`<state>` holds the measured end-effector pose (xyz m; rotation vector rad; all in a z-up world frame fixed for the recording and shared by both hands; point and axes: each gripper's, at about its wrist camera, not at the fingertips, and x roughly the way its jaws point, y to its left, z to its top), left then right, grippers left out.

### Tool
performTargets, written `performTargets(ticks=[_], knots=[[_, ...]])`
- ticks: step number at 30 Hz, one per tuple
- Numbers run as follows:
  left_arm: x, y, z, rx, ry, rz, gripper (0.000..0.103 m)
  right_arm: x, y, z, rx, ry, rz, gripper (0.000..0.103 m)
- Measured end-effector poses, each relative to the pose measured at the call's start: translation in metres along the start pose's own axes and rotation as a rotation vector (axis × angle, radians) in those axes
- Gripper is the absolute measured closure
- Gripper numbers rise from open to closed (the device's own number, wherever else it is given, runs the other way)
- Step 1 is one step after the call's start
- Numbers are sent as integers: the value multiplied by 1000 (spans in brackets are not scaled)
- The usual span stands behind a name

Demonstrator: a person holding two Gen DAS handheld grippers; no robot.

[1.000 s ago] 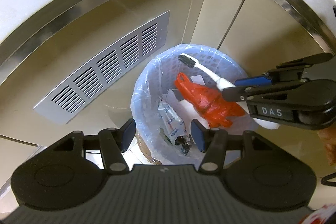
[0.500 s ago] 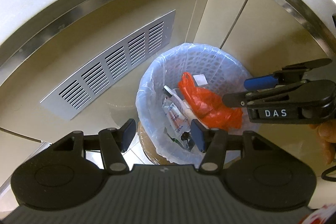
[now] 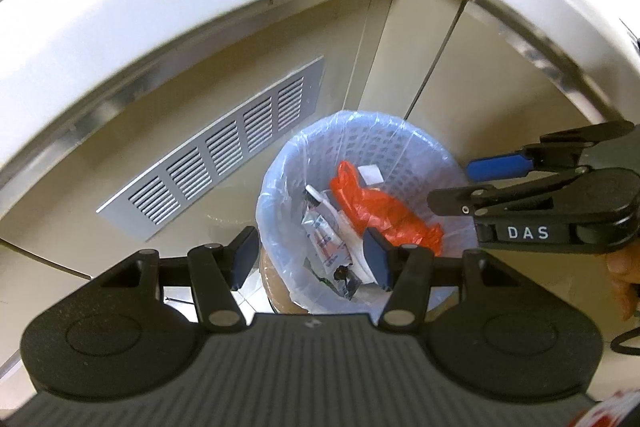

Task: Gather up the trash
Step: 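Move both open tools back up to the counter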

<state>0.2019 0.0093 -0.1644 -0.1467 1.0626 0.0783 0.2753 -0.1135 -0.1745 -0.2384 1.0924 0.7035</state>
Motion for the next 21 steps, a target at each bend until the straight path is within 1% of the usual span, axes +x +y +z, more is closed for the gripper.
performTargets(ticks=[9,17,20,21], knots=[[-34,-6,10,6,-66,7,49,-43,9,4,-38,-85,-7,54],[-68,-7,23,3,-143,1,49,-84,11,14,-46,-179,-20,53],[-81,-7,29,-2,-174,-4,49,-99,10,20,-38,-221,-27,48],[-85,-6,31,-3,-185,-4,49,-102,10,22,-33,-236,-30,43]])
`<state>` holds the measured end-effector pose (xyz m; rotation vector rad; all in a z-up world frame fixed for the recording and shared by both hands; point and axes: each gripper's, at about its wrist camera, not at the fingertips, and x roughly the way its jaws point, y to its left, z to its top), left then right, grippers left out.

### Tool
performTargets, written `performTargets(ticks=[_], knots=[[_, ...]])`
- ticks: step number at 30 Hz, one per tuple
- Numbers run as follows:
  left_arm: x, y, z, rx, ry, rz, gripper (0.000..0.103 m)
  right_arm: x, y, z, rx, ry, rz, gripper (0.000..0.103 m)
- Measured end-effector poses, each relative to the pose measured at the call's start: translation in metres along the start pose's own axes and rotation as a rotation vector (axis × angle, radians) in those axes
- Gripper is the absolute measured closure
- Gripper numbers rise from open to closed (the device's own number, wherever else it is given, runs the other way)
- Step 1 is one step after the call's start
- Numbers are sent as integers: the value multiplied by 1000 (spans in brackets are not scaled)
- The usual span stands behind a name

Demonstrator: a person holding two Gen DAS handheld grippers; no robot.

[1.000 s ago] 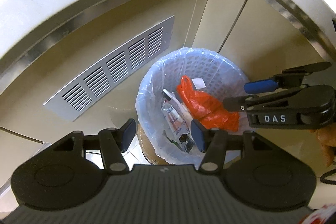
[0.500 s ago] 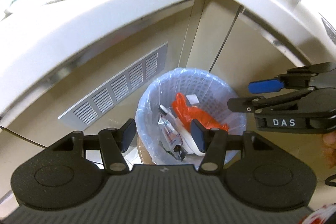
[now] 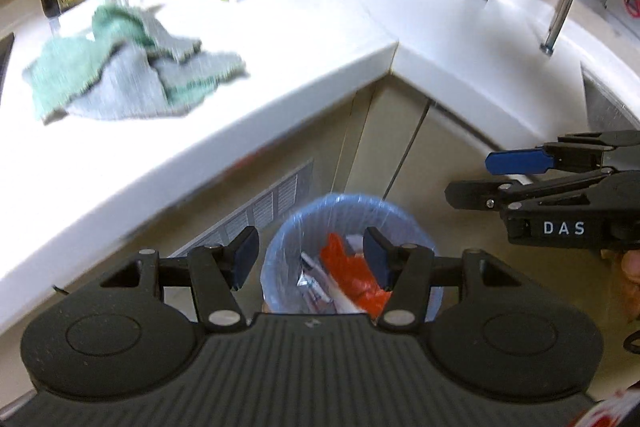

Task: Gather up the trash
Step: 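Move both open tools back up to the counter, then grasp the green towel with the left tool while the right tool grasps the crumpled white tissue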

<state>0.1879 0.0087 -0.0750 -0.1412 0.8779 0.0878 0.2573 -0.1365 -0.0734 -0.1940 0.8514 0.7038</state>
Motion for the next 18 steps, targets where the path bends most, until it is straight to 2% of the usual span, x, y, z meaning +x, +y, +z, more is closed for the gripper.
performTargets(ticks=[4,18], knots=[[-10,2,12,-4,-42,2,49,-12,-1,12,23,-52,-14,38],[-40,22,50,-3,-179,34,45,-32,-11,58,45,-167,-48,35]])
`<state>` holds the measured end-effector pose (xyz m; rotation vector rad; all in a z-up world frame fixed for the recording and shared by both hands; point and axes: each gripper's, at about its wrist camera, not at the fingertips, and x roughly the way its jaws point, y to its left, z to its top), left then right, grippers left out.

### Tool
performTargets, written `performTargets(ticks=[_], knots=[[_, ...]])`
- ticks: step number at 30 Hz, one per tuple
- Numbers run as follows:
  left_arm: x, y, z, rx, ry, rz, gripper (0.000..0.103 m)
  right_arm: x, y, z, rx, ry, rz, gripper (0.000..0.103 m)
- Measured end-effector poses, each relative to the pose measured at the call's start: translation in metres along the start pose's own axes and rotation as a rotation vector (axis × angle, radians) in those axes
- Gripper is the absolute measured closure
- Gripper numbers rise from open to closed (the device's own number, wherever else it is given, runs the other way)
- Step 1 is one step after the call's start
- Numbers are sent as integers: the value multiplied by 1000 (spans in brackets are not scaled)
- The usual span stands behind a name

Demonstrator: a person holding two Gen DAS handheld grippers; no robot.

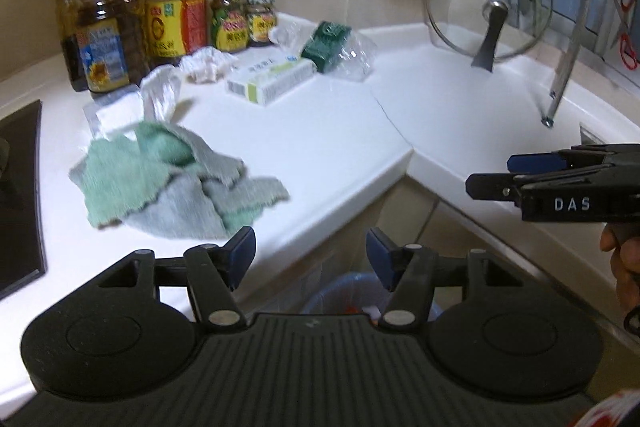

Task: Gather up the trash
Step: 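Grasp the green towel with the left tool while the right tool grasps the crumpled white tissue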

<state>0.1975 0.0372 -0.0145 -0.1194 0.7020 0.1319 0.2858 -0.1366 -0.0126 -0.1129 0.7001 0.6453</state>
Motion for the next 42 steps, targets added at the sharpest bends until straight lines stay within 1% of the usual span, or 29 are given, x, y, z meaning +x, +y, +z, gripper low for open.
performTargets(ticks=[5,8,12,14,16,20,21,23,24,25,28,33,37,38,39,40,41,42], knots=[[1,10,16,-52,-36,65,41,19,-16,31,-19,-22,22,35],[4,18,26,-87,-45,137,39,35,-28,53,-41,-26,62,35],[8,30,38,-141,-56,236,33,61,-39,77,-93,-29,119,34],[10,36,42,-171,-55,295,33,73,-44,88,-111,-32,155,34],[10,43,45,-205,-55,344,29,84,-47,97,-132,-31,190,34],[12,52,46,-243,-32,426,23,107,-51,109,-171,-20,252,33],[14,55,46,-257,-19,439,22,111,-51,111,-177,-16,266,30],[17,59,44,-290,-5,456,18,119,-51,113,-192,-16,288,26],[19,60,43,-304,1,461,13,122,-51,113,-199,-18,293,24],[22,62,43,-316,9,464,11,125,-50,113,-203,-17,298,23],[35,65,44,-349,12,444,9,130,-51,113,-193,-9,297,23],[60,72,50,-420,15,408,9,136,-46,109,-169,13,278,22],[82,74,53,-427,44,402,9,139,-37,105,-176,26,263,22],[87,74,53,-420,52,406,10,139,-36,104,-173,31,262,22],[91,75,53,-412,57,413,13,141,-34,104,-172,35,259,22],[93,75,53,-401,60,419,20,141,-33,103,-172,38,258,22],[95,75,52,-388,67,425,24,142,-31,103,-174,39,260,22],[97,76,50,-377,76,430,32,143,-30,102,-177,38,262,22]])
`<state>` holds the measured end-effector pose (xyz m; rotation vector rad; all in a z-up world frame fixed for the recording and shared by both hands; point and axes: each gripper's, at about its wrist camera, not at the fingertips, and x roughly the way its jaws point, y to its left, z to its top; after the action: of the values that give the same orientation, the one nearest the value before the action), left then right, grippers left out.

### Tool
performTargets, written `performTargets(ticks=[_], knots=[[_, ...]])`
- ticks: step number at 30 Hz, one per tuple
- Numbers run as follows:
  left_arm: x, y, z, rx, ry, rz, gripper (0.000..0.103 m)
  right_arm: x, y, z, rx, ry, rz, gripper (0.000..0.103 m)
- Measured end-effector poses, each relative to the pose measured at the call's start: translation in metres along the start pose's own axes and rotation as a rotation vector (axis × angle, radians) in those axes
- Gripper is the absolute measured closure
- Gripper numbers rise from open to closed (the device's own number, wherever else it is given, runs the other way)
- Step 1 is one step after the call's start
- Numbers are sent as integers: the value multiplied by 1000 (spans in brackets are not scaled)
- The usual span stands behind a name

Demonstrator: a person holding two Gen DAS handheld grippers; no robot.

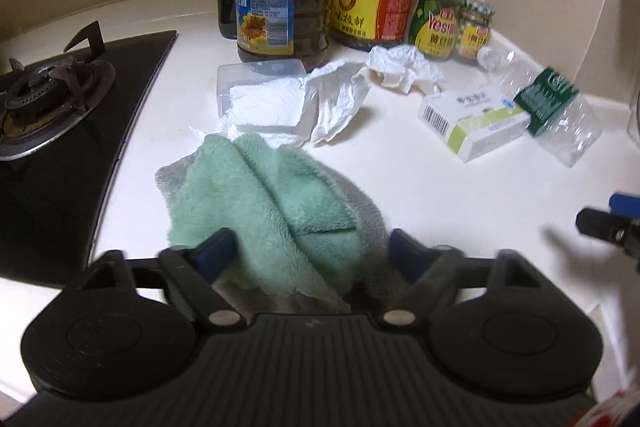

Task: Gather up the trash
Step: 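Grasp the green towel with the left tool while the right tool grasps the crumpled white tissue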

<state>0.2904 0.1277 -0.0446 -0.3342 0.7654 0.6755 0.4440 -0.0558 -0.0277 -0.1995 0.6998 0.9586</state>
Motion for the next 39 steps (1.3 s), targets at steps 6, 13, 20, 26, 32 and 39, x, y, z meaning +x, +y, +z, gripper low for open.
performTargets(ticks=[6,13,20,26,32,39], knots=[[-5,15,-2,64,-6,-2,80,12,3,3,15,9,-4,22],[-27,33,9,88,-49,-15,87,30,6,23,7,-5,-1,22],[-45,52,25,76,-92,-10,88,48,20,45,-13,-7,65,22],[-51,72,35,63,-112,11,88,75,66,61,-94,-13,180,21],[-57,94,40,39,-123,20,88,116,100,74,-25,20,262,21],[-60,108,39,35,-119,17,88,167,117,78,104,58,273,21]])
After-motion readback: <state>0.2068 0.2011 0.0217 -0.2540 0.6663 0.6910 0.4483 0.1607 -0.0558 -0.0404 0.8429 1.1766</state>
